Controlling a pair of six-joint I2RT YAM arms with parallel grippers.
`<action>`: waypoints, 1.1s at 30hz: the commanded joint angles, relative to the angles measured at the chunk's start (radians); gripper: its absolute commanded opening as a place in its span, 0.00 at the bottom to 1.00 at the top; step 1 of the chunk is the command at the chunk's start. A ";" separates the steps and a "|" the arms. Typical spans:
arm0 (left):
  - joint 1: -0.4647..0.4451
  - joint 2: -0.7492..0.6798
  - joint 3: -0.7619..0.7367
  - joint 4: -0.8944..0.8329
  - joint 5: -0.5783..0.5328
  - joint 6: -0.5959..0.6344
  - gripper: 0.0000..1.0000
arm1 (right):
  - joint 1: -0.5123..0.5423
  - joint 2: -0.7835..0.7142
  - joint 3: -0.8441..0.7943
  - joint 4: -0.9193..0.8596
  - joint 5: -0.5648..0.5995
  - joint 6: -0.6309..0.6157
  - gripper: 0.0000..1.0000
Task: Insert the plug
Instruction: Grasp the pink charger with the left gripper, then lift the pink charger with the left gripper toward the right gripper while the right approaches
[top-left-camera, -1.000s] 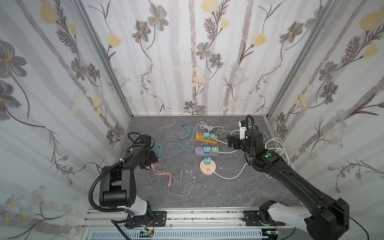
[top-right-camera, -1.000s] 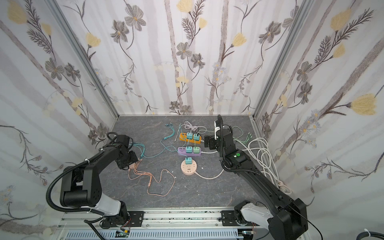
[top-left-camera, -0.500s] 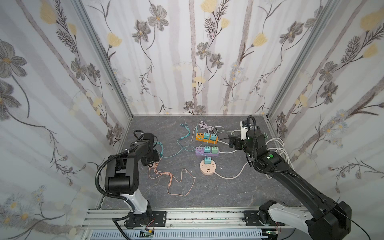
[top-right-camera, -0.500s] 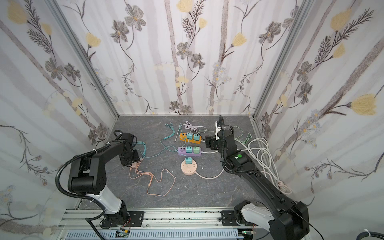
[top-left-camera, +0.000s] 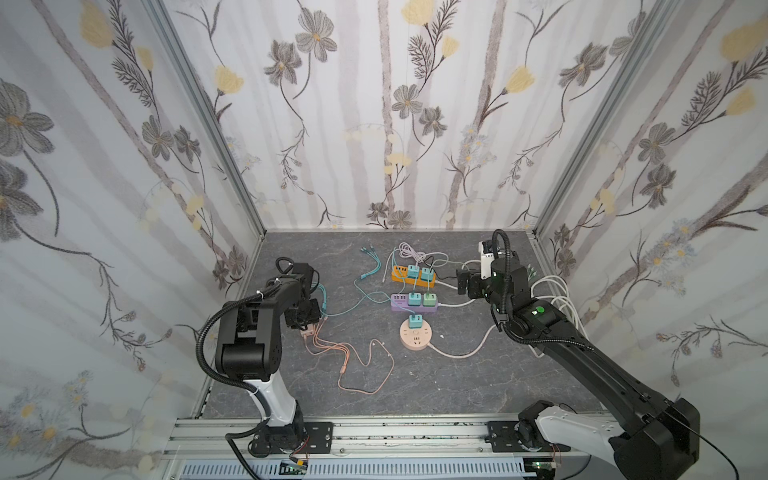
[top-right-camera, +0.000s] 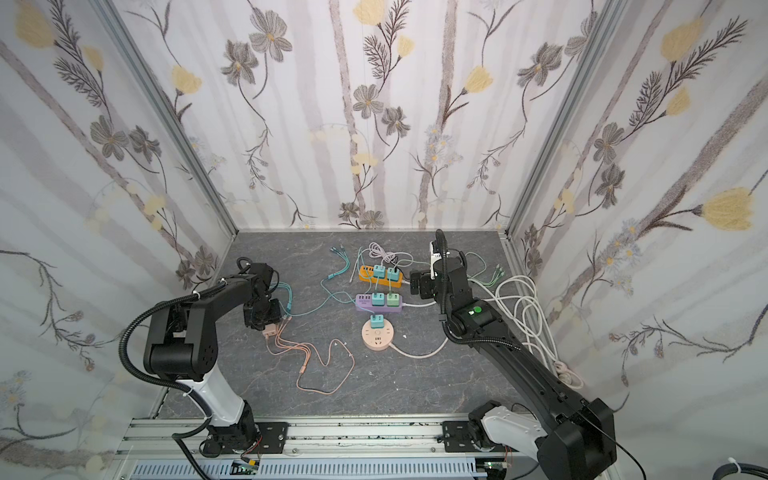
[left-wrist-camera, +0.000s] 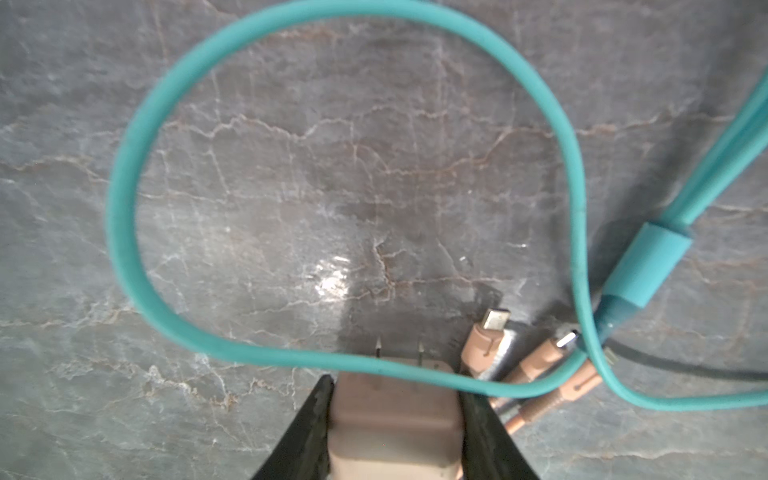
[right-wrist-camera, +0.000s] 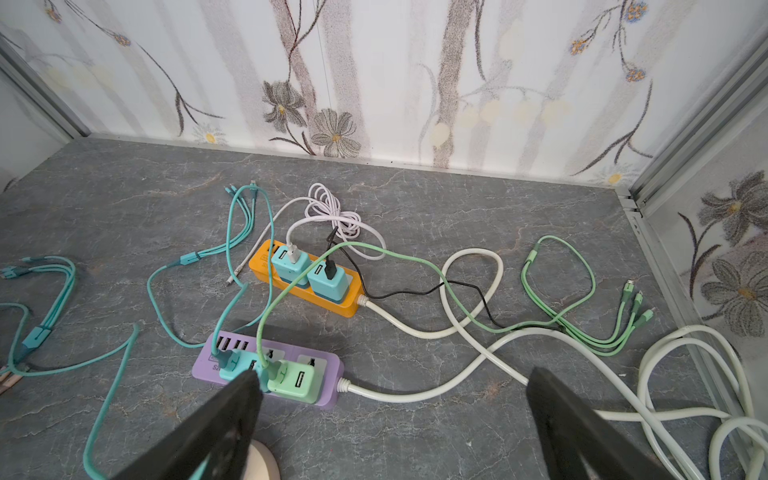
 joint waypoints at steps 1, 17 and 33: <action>-0.006 -0.022 -0.018 -0.031 -0.017 -0.002 0.31 | 0.000 0.008 0.012 0.015 0.009 0.001 0.99; -0.041 -0.297 -0.140 0.061 -0.016 -0.104 0.00 | 0.000 0.025 0.039 -0.003 -0.038 0.027 0.99; -0.204 -0.609 -0.132 0.223 -0.068 -0.399 0.00 | 0.004 0.034 0.038 0.059 -0.097 0.241 0.99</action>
